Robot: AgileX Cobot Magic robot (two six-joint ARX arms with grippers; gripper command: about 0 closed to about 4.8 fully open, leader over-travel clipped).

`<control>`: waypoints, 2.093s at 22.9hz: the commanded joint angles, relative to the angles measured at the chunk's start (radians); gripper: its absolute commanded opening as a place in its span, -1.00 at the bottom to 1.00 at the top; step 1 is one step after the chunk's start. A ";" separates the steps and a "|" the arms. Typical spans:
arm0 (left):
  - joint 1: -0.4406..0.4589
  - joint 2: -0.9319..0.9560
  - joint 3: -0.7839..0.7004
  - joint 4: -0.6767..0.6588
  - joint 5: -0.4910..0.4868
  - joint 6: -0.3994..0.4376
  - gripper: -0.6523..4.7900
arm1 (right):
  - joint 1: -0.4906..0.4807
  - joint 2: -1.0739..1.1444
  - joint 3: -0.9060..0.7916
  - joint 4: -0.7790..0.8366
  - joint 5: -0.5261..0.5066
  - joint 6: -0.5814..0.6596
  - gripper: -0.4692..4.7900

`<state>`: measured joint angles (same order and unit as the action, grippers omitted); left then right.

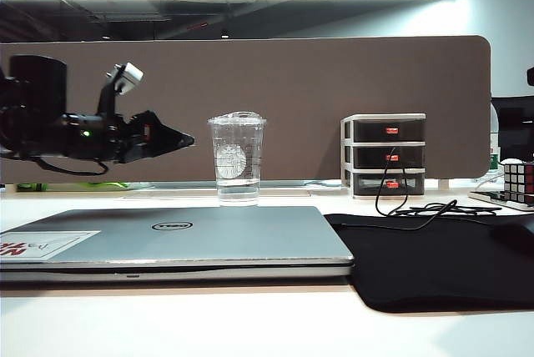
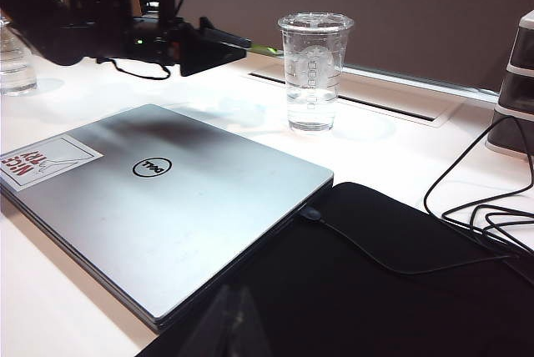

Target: Pick up the coffee cup and place it on the right side of the laptop.

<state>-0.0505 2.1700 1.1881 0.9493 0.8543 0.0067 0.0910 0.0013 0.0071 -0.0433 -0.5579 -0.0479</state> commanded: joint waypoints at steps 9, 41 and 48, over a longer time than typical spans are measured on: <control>-0.028 0.034 0.053 -0.017 -0.119 -0.061 1.00 | 0.000 -0.002 -0.005 0.010 0.002 -0.008 -0.83; -0.067 0.276 0.476 -0.311 0.248 0.098 1.00 | 0.000 -0.002 -0.005 0.010 0.002 -0.035 -0.82; -0.087 0.309 0.542 -0.323 0.248 0.099 1.00 | 0.001 -0.002 -0.005 0.010 0.002 -0.035 -0.83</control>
<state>-0.1299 2.4779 1.7203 0.6266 1.0966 0.1013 0.0910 0.0013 0.0071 -0.0433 -0.5575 -0.0795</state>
